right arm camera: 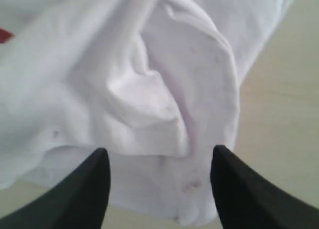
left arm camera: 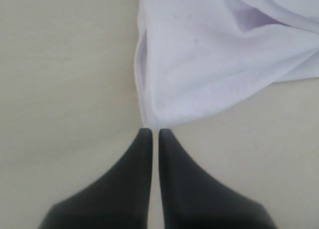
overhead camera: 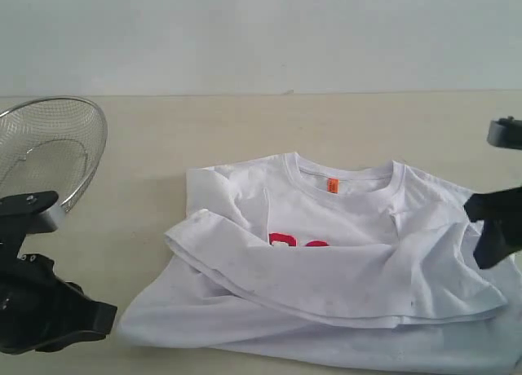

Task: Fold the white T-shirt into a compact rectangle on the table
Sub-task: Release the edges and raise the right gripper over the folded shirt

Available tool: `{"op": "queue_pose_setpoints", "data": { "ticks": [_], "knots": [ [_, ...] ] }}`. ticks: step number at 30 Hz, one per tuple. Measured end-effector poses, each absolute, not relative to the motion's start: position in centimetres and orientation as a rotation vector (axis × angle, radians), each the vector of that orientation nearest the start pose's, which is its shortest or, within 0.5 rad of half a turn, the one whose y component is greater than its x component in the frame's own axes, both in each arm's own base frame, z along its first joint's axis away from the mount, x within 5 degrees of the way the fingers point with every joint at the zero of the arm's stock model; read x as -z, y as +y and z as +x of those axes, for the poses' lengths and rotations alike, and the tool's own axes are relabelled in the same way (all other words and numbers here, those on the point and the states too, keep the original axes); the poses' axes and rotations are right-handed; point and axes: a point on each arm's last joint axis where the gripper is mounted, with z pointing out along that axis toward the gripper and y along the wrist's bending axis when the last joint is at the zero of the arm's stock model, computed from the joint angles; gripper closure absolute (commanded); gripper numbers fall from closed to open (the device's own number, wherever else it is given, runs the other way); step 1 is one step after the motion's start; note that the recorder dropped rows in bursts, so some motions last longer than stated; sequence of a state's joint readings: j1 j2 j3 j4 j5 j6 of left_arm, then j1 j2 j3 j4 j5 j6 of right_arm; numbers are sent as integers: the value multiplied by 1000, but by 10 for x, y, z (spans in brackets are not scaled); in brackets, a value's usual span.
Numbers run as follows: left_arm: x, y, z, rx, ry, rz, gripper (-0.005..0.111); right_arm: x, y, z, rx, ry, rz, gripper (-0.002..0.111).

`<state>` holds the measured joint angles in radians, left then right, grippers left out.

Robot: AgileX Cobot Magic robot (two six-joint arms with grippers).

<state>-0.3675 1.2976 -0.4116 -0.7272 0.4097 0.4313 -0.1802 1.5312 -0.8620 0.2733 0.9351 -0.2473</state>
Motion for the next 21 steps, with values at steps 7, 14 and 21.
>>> {"op": "queue_pose_setpoints", "data": {
  "ticks": [7, 14, 21],
  "knots": [
    [-162, -90, 170, 528, 2710, 270, 102, -209, 59, 259, -378, 2887, -682, 55],
    [-163, -90, 171, 519, 2699, 273, 102, -209, 109, 253, -200, 2662, -1111, 41],
    [-163, -90, 171, 518, 2699, 276, 102, -208, 134, 240, -94, 2537, -1397, 37]
  ]
}}
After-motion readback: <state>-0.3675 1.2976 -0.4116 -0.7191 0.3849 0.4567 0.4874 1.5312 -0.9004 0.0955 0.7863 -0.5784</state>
